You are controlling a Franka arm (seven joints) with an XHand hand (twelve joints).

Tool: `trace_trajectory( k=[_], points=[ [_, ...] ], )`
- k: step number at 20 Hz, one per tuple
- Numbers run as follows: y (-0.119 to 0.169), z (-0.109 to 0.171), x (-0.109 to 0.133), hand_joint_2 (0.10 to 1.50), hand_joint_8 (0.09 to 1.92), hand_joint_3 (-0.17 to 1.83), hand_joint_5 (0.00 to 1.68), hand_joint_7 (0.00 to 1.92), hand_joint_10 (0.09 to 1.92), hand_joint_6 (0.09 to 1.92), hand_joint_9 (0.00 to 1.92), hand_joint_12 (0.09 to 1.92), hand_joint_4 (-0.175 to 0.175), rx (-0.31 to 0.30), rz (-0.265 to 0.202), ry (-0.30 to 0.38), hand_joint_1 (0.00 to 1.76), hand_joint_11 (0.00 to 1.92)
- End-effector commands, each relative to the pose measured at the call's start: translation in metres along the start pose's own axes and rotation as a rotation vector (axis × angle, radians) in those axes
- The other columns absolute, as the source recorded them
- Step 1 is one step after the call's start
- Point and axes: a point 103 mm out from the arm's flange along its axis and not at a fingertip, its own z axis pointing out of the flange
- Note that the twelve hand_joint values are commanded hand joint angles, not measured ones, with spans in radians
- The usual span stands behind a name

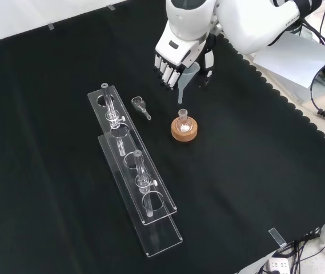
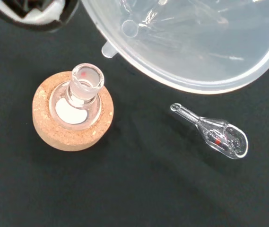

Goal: Put the funnel back on the funnel stand.

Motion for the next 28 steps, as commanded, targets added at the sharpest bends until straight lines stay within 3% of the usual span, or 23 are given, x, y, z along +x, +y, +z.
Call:
trace_trajectory(
  k=[1, 13, 18, 25, 28],
  points=[
    [-0.013, -0.005, -0.01, 0.64, 0.71, 0.64, 0.83, 0.84, 0.19, 0.79, 1.42, 0.79, -0.101, 0.011, 0.03, -0.006, 0.95, 1.25],
    [-0.03, -0.043, -0.026, 0.64, 0.72, 0.64, 0.82, 0.84, 0.18, 0.79, 1.42, 0.79, -0.1, -0.006, 0.114, -0.045, 0.94, 1.24],
    [-0.014, -0.063, -0.051, 0.64, 0.72, 0.64, 0.82, 0.84, 0.18, 0.8, 1.42, 0.79, -0.1, -0.019, 0.115, -0.069, 0.94, 1.24],
    [0.009, -0.068, -0.088, 0.64, 0.71, 0.65, 0.82, 0.84, 0.17, 0.8, 1.42, 0.8, -0.099, -0.031, 0.114, -0.062, 0.94, 1.24],
    [0.013, -0.074, -0.081, 0.64, 0.71, 0.65, 0.82, 0.84, 0.17, 0.8, 1.42, 0.8, -0.099, -0.035, 0.123, -0.083, 0.94, 1.23]
  ],
)
